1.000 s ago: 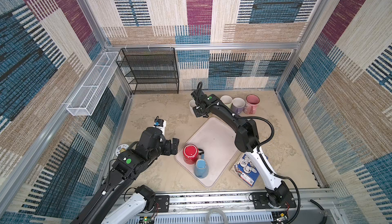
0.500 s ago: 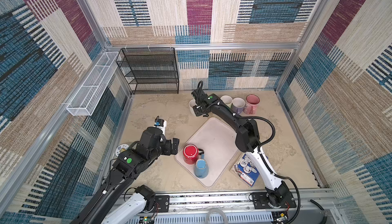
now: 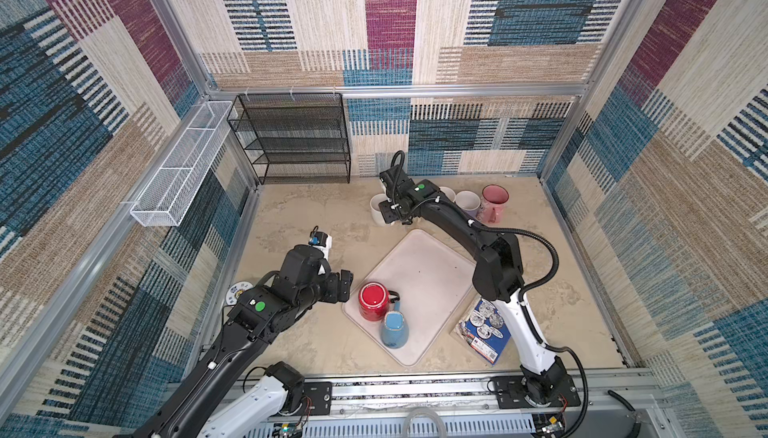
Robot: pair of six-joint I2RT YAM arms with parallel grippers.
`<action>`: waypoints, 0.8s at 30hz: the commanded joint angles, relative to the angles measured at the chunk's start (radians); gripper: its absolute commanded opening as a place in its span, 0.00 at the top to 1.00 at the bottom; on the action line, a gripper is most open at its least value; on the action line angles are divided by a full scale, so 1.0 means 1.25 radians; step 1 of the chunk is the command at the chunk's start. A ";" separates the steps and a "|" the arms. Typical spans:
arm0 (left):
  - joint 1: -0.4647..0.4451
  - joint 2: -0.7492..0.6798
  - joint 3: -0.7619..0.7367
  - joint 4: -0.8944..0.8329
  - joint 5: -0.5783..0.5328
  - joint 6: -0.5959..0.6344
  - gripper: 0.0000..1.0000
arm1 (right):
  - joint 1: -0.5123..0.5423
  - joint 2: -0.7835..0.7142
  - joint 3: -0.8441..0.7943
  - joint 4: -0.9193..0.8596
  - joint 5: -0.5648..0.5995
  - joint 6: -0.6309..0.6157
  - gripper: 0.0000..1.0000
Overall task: Turn the mug right side up
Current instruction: 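Open the right gripper and move it back toward the tray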
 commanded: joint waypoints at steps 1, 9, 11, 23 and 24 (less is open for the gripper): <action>-0.001 0.023 0.017 -0.030 0.046 0.019 0.15 | 0.000 -0.049 -0.043 0.061 0.002 -0.006 0.39; -0.011 0.025 -0.013 -0.044 0.083 -0.025 0.44 | 0.001 -0.197 -0.218 0.158 -0.013 -0.014 0.35; -0.019 0.027 -0.026 -0.047 0.080 -0.038 0.49 | 0.002 -0.229 -0.260 0.173 -0.019 -0.015 0.34; -0.134 0.087 -0.064 -0.054 -0.002 -0.148 0.77 | 0.014 -0.532 -0.670 0.403 -0.117 0.024 0.33; -0.144 0.088 -0.072 -0.053 -0.009 -0.161 0.80 | 0.015 -0.559 -0.711 0.426 -0.126 0.032 0.33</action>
